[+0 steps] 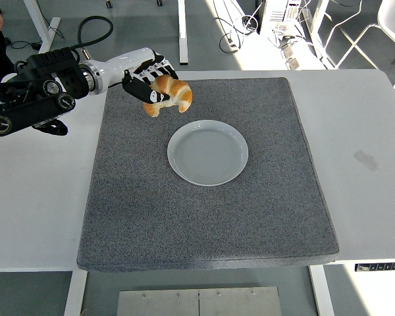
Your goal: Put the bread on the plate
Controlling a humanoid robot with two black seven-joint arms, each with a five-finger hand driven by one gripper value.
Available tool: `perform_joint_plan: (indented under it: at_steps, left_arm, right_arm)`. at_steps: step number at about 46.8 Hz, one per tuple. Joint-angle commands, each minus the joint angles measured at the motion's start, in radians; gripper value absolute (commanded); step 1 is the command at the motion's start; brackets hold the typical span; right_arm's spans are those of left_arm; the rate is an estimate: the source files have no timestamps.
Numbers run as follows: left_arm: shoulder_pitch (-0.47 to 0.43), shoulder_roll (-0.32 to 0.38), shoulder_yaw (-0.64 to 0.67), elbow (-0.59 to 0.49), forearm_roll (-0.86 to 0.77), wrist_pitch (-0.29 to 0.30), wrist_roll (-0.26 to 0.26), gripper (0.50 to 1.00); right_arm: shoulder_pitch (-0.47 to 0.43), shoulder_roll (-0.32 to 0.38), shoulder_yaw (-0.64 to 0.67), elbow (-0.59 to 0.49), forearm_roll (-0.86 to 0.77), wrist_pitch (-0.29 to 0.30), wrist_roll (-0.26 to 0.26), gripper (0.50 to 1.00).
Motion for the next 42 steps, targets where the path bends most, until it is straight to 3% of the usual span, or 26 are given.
perform_joint_plan:
  at_steps: [1, 12, 42]
  left_arm:
    - [0.006, -0.036, 0.0, 0.003, 0.001, 0.005, 0.0, 0.521]
    - [0.02, -0.117, 0.002, 0.02, 0.003, 0.01, 0.0, 0.522]
    - [0.136, -0.272, 0.017, 0.216, 0.092, 0.016, -0.006, 0.525]
  right_arm:
    - [0.0, 0.0, 0.0, 0.0, 0.0, 0.0, 0.001, 1.0]
    - [0.0, 0.0, 0.0, 0.0, 0.0, 0.0, -0.001, 1.0]
    - [0.0, 0.0, 0.0, 0.0, 0.0, 0.0, 0.001, 1.0]
